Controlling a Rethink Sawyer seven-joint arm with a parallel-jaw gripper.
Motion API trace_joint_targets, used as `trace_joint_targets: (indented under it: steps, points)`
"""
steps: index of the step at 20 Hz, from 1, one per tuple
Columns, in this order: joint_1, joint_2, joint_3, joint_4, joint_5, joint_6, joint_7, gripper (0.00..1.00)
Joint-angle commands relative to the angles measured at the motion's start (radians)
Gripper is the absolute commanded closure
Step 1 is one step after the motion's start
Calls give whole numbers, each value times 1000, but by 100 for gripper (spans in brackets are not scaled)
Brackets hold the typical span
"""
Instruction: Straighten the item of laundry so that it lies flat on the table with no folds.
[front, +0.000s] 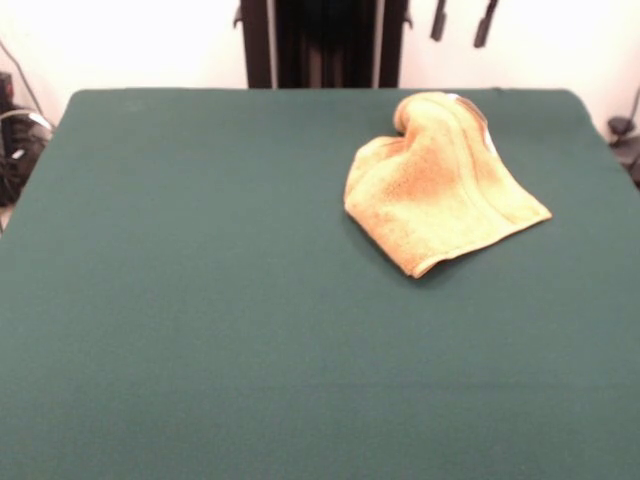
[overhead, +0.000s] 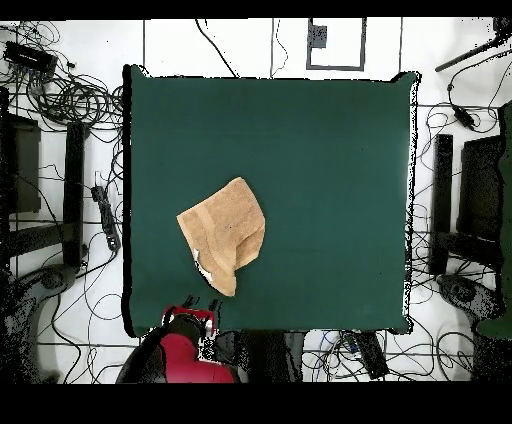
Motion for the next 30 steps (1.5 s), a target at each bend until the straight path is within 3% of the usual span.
trace_joint_targets:
  steps: [1, 7, 17, 30]
  points:
    - [3, -54, -10, -213, 97, 293, 149, 0]
    - [-18, -14, -16, -334, 82, 361, 159, 0]
    - [-88, 52, 42, -449, 55, 383, 151, 0]
    - [-197, 91, 133, -527, 30, 440, 120, 0]
